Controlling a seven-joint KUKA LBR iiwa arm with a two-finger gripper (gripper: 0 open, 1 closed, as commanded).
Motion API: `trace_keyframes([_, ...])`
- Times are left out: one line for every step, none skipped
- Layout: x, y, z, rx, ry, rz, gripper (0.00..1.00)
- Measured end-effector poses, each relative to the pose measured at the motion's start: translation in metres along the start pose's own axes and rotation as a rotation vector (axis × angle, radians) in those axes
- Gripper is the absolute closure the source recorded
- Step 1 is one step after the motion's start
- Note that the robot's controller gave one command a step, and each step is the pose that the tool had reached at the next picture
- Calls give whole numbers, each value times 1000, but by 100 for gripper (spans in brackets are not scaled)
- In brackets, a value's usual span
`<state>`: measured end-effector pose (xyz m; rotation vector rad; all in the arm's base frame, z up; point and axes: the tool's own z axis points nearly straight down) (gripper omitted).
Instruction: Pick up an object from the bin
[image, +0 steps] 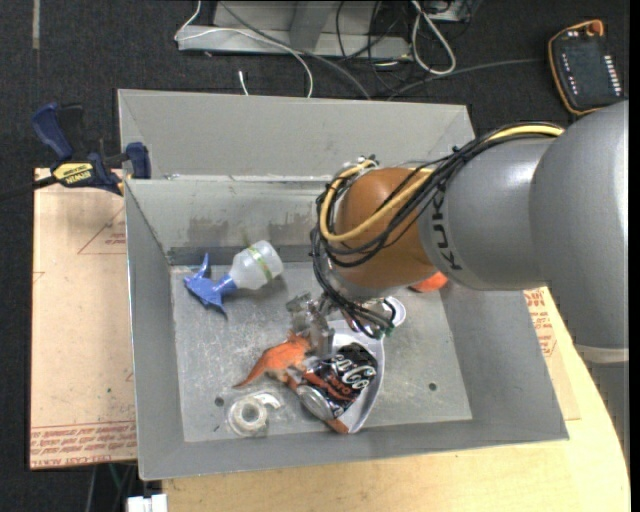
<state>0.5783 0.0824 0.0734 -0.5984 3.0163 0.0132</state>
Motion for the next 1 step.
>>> trace_keyframes([15,28,-3,5,-21,-149,100])
